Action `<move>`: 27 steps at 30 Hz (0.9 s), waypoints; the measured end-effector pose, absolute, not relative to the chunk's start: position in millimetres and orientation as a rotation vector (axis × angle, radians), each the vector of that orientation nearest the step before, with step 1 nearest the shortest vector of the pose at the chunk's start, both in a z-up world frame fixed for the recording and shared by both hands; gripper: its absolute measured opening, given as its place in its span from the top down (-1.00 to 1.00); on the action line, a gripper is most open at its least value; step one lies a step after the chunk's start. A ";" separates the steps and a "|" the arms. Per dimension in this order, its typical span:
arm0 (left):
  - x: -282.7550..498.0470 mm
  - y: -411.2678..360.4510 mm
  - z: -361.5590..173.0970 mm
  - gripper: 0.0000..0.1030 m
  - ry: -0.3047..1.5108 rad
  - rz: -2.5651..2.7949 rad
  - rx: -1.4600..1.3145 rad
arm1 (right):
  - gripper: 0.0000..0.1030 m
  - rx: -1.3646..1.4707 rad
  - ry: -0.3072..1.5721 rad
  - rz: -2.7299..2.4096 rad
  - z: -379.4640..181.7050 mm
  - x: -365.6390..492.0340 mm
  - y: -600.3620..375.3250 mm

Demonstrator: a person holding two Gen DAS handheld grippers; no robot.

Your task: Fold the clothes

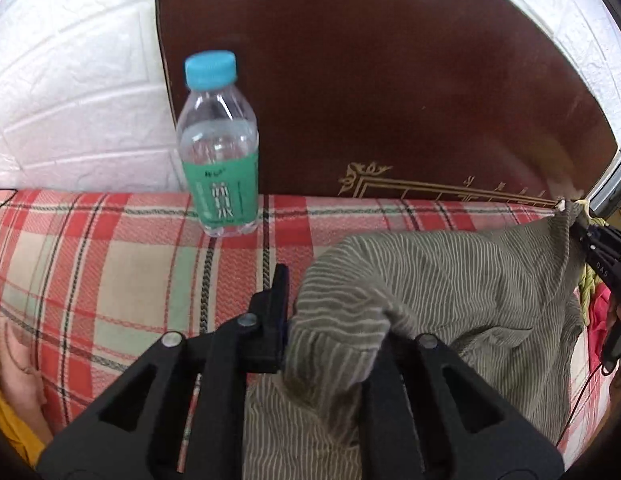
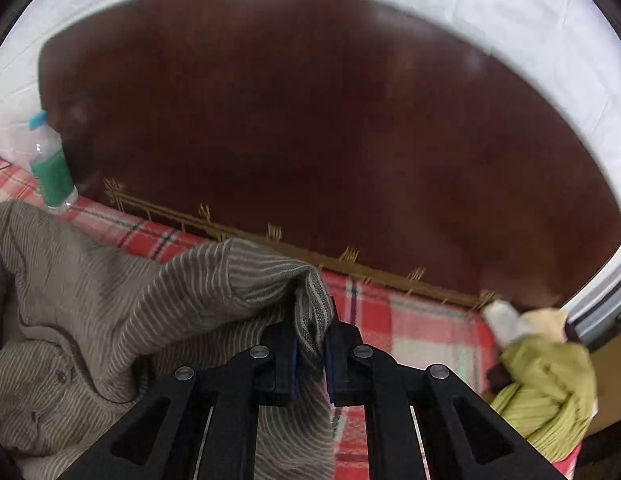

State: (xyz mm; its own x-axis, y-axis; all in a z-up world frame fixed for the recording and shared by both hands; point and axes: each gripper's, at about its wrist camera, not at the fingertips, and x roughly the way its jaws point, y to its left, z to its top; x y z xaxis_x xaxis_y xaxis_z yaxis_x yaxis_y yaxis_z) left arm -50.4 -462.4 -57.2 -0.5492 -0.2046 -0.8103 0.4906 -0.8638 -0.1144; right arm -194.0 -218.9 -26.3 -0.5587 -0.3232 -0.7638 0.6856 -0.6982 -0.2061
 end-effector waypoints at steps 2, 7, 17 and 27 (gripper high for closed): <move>-48.2 -462.9 -59.6 0.19 0.446 -2.395 1.191 | 0.49 1.057 0.658 -2.233 -41.8 -201.5 -217.4; -4.7 -457.2 -38.4 -0.55 0.487 -2.452 1.073 | 0.10 1.153 0.472 -2.199 -38.6 -204.2 -178.7; 131.6 -379.6 -31.5 -0.60 0.485 -2.661 1.148 | -0.50 0.973 0.186 -1.975 16.0 -89.2 -60.5; 221.4 -295.5 -80.2 -0.60 0.595 -2.770 1.228 | -0.53 1.110 0.172 -1.720 -63.2 53.3 -18.2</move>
State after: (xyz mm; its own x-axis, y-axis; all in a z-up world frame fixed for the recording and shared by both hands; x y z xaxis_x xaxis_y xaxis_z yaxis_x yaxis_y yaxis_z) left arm 221.4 -295.5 -80.2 -0.6825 0.1050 -0.7233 0.2013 -0.9244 -0.3241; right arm 53.3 -18.2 -63.2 -0.0371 -0.6749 -0.7370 0.8076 -0.4547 0.3756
